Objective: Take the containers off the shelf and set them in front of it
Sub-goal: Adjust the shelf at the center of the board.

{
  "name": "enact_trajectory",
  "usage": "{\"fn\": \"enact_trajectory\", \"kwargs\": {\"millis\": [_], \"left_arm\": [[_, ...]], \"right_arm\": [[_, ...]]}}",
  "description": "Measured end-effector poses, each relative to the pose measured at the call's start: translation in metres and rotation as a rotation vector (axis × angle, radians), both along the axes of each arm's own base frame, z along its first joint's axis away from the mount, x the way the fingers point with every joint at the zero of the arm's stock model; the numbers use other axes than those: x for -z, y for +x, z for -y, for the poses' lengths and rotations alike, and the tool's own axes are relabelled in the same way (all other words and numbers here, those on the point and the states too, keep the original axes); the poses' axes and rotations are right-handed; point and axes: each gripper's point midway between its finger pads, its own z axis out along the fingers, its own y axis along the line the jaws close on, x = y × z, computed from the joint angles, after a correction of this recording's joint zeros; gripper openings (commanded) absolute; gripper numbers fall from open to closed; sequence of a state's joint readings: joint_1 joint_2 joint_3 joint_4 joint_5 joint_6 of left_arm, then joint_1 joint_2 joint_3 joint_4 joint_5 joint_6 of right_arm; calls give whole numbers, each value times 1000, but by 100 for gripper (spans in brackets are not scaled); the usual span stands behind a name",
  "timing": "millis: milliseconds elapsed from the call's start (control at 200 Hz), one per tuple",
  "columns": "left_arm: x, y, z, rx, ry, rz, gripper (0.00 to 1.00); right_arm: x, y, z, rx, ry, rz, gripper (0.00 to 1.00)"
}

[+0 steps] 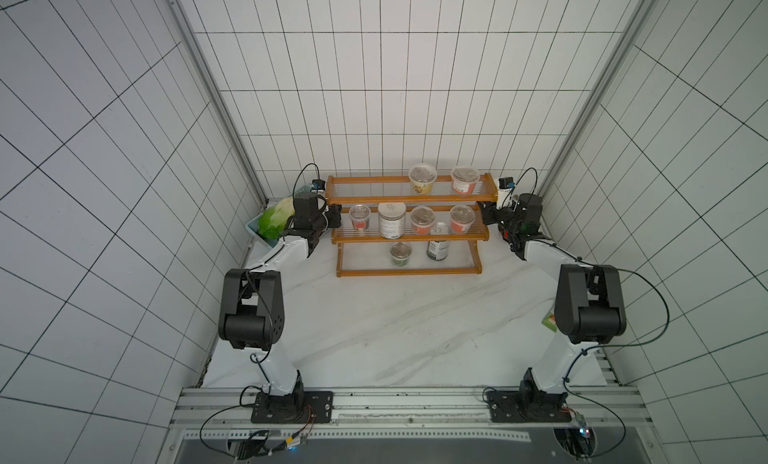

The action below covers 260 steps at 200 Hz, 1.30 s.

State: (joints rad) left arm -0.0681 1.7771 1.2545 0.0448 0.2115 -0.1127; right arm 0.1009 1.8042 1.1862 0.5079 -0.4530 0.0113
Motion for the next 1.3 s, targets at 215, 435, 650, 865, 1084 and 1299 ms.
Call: {"fn": "enact_trajectory", "kwargs": {"millis": [215, 435, 650, 865, 1084, 1299], "left_arm": [[0, 2, 0, 8, -1, 2, 17], [-1, 2, 0, 13, -12, 0, 29], [-1, 3, -4, 2, -20, -2, 39], [-14, -4, -14, -28, -9, 21, 53], [-25, -31, -23, -63, 0, 28, 58], [-29, -75, -33, -111, 6, 17, 59]], "right_arm": [[0, -2, 0, 6, -1, -2, 22], [-8, -11, 4, 8, -16, 18, 37], [-14, -21, 12, 15, -41, 24, 50], [-19, -41, 14, 14, -52, 46, 57], [-17, -65, 18, 24, -71, 52, 63], [-17, -93, 26, 55, -90, 46, 68]]}}
